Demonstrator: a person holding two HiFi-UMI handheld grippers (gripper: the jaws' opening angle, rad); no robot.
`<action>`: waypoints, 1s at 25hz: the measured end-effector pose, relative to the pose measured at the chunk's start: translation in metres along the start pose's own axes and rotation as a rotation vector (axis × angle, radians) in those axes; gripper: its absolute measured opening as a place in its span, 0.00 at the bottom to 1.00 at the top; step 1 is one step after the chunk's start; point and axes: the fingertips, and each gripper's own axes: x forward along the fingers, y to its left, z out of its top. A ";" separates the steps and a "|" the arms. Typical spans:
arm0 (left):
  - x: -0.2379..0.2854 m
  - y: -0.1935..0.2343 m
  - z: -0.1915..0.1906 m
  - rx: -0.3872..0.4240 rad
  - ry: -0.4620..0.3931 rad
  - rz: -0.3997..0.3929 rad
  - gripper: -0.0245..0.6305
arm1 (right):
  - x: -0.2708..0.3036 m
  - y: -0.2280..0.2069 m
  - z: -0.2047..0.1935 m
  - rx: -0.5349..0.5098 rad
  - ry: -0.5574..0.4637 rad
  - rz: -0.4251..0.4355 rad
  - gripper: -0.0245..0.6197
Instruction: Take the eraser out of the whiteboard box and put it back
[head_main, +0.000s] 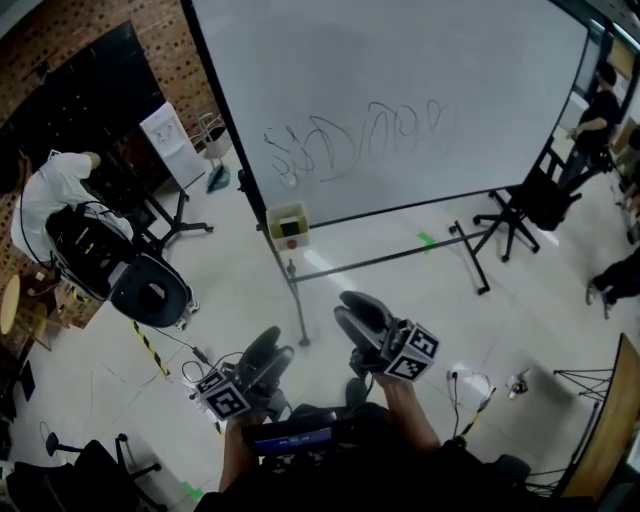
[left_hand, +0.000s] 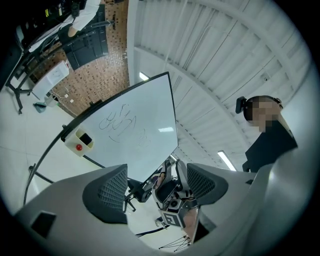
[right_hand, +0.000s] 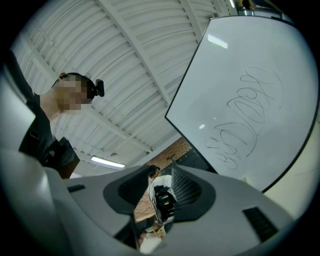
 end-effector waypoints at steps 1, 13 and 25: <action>-0.009 -0.005 0.002 -0.013 -0.004 0.004 0.60 | 0.004 0.009 -0.007 -0.003 0.010 0.003 0.28; -0.109 -0.029 -0.025 -0.078 0.006 -0.078 0.60 | -0.008 0.102 -0.066 -0.036 0.046 -0.072 0.30; -0.151 -0.042 -0.045 -0.098 0.031 -0.132 0.60 | -0.040 0.157 -0.094 -0.050 0.031 -0.132 0.30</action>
